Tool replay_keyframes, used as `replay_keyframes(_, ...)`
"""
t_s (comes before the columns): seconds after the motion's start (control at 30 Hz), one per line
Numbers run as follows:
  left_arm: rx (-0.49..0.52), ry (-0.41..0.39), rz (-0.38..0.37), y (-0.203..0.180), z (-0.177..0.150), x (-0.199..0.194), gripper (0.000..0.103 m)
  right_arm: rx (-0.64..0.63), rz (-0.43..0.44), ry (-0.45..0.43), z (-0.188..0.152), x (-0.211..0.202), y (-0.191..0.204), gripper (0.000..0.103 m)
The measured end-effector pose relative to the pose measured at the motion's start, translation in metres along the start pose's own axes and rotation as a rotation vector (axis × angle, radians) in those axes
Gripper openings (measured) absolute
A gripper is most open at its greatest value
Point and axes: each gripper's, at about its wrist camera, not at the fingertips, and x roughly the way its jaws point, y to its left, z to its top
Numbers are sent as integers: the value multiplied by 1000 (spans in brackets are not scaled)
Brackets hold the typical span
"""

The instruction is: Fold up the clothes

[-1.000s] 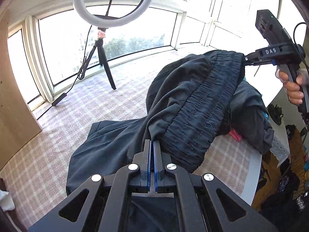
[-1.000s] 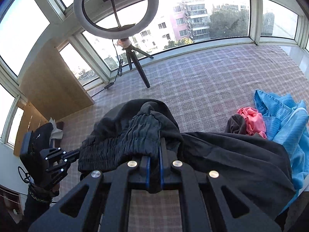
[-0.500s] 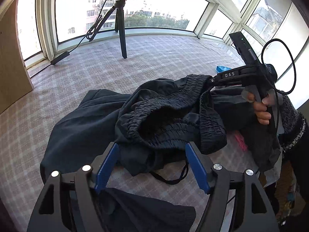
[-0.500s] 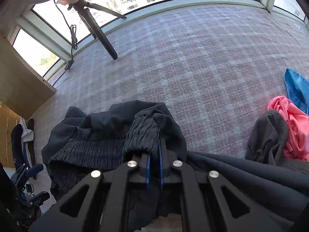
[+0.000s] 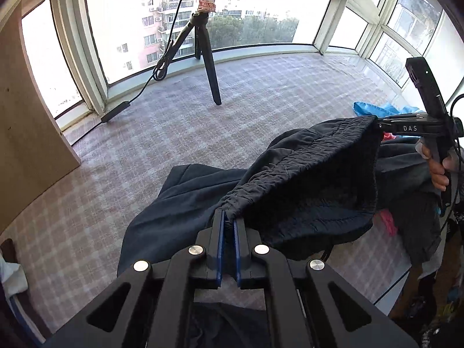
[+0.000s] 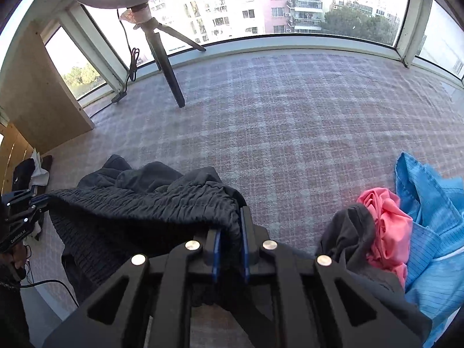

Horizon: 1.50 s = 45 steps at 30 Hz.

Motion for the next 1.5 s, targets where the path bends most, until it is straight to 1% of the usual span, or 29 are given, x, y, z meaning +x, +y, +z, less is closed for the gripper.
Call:
replay_keyframes(0.03,10,28,-2,-1,4,9,6,7,-10,24,1,10,0,14)
replay_keyframes(0.1,26,73,23,0,11,29,7,33,9,49,1,20,-5,15)
replay_keyframes(0.17,33,103,35,2,16,44,7,50,54,52,0,17,-11,16)
replay_keyframes(0.23,7,116,7,6,21,51,9,41,100,32,-2,3,-15,23)
replay_keyframes(0.27,-1,122,-4,8,22,53,10,34,112,16,-3,-7,-16,29)
replay_keyframes(0.33,4,126,-12,7,21,52,10,22,122,-14,-5,-28,-16,34)
replay_keyframes(0.4,9,130,-20,7,20,51,15,27,131,-25,-7,-41,-18,43)
replay_keyframes(0.43,11,132,-23,7,19,51,20,36,128,-15,-10,-42,-18,44)
replay_keyframes(0.47,16,136,-22,6,18,51,26,45,125,-5,-12,-43,-18,44)
replay_keyframes(0.57,60,145,18,-3,19,57,30,70,122,40,-16,-30,-9,44)
replay_keyframes(0.63,79,147,12,-9,21,60,35,88,100,69,-16,-14,-4,44)
replay_keyframes(0.73,115,152,23,-17,22,64,35,115,72,108,-14,7,-2,44)
replay_keyframes(0.83,128,160,37,-18,22,68,35,148,115,114,-11,16,-3,44)
replay_keyframes(0.93,109,165,42,-13,23,72,35,156,100,125,-9,24,-4,44)
replay_keyframes(1.03,119,162,56,-13,25,74,35,202,166,121,-10,20,-9,44)
replay_keyframes(1.13,142,159,70,-15,28,75,36,183,143,85,-7,8,-4,44)
replay_keyframes(1.2,158,158,79,-16,29,77,37,163,90,120,-6,16,1,44)
replay_keyframes(1.23,166,157,84,-17,30,77,38,157,92,136,-7,22,3,44)
replay_keyframes(1.3,182,154,94,-18,31,79,37,146,73,147,-11,32,5,44)
replay_keyframes(1.33,187,151,97,-19,31,80,27,145,57,144,-13,36,4,43)
replay_keyframes(1.37,181,153,88,-18,30,79,4,151,41,135,-15,38,3,37)
replay_keyframes(1.4,176,152,79,-17,28,78,5,166,34,125,-18,38,0,27)
replay_keyframes(1.5,158,110,43,-13,24,53,5,248,53,79,-27,24,-14,17)
